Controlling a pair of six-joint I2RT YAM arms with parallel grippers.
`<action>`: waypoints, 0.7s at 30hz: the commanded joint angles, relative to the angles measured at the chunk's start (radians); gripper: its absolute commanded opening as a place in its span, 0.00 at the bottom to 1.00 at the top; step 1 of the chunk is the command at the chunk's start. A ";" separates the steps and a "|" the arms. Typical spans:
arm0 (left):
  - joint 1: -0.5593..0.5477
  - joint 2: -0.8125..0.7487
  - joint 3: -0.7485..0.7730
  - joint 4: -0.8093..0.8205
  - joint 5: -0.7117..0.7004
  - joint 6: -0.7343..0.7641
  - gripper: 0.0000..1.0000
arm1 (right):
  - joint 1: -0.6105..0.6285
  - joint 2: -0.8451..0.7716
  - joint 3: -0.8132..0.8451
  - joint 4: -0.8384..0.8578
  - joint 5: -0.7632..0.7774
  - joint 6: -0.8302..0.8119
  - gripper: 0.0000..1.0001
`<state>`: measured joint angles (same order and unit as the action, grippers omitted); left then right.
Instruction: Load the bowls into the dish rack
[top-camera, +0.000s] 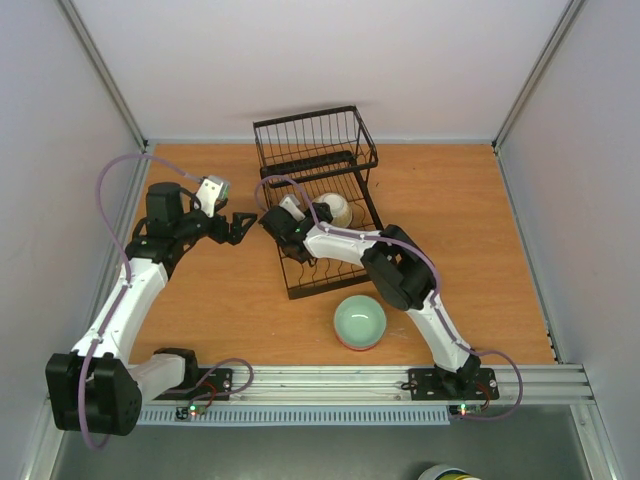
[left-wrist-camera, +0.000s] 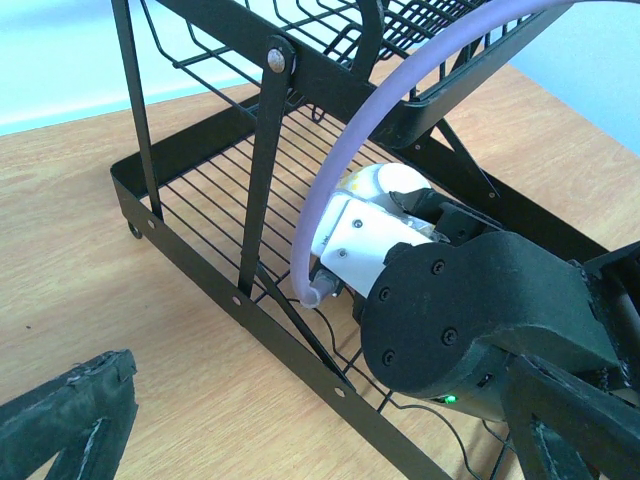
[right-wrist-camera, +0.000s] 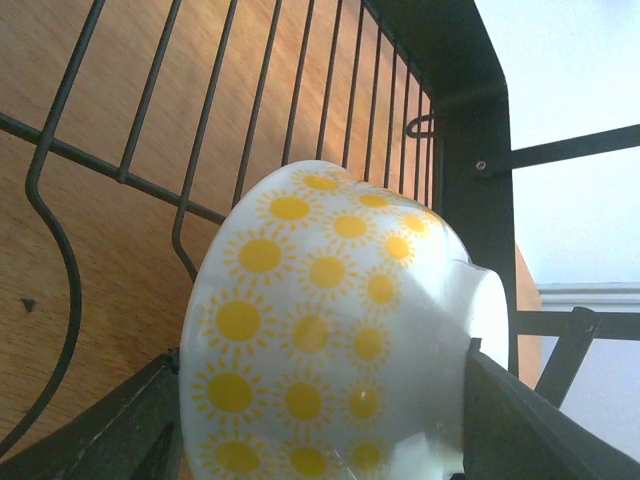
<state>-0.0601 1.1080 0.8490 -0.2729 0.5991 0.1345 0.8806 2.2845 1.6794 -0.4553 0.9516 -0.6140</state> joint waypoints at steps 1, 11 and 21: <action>0.005 0.004 -0.007 0.039 0.011 -0.004 1.00 | -0.004 -0.015 -0.037 -0.003 -0.060 0.059 0.13; 0.005 0.000 -0.007 0.038 0.014 -0.006 0.99 | -0.027 -0.079 -0.095 -0.024 0.041 0.151 0.05; 0.005 -0.003 -0.007 0.036 0.013 -0.007 0.99 | -0.040 -0.132 -0.135 -0.078 0.120 0.235 0.05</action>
<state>-0.0601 1.1080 0.8490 -0.2729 0.5991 0.1341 0.8658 2.1925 1.5673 -0.4160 0.9668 -0.4603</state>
